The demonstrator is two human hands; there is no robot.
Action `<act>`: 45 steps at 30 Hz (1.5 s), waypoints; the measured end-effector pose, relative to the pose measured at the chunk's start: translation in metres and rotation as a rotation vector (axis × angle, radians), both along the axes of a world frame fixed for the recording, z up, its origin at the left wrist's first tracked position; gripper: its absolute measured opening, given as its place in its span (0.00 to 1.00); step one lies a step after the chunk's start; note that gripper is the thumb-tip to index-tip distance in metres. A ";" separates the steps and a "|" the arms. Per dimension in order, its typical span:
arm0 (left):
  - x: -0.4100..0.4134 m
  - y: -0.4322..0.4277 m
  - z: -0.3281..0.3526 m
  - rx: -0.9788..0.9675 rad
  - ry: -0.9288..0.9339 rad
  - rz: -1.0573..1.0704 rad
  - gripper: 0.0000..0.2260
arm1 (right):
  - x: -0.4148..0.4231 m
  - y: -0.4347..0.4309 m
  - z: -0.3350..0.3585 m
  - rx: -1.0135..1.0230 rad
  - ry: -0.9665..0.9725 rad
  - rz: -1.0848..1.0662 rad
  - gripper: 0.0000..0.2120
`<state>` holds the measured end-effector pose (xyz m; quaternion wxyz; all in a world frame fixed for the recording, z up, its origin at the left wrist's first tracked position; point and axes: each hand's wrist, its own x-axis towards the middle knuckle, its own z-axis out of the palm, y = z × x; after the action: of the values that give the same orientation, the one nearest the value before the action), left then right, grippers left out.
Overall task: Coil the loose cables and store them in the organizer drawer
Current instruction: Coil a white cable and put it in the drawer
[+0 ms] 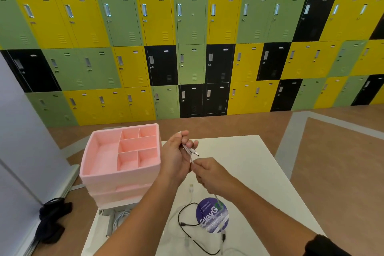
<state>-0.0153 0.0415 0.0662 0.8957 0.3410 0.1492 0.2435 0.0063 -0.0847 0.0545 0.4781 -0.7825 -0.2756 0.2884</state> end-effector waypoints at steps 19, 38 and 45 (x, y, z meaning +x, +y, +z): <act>-0.019 0.002 -0.005 0.498 0.161 -0.538 0.18 | 0.044 -0.019 0.049 0.054 -0.320 -0.131 0.02; -0.020 0.003 0.005 0.096 0.075 -0.560 0.15 | 0.037 -0.019 0.033 0.229 0.028 -0.109 0.12; -0.009 -0.003 0.012 -0.120 -0.070 -0.371 0.14 | 0.024 -0.009 0.012 0.210 0.127 -0.170 0.14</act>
<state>-0.0245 0.0383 0.0782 0.9486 0.2999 0.0668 0.0765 0.0300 -0.0937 0.0665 0.5965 -0.7289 -0.2060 0.2652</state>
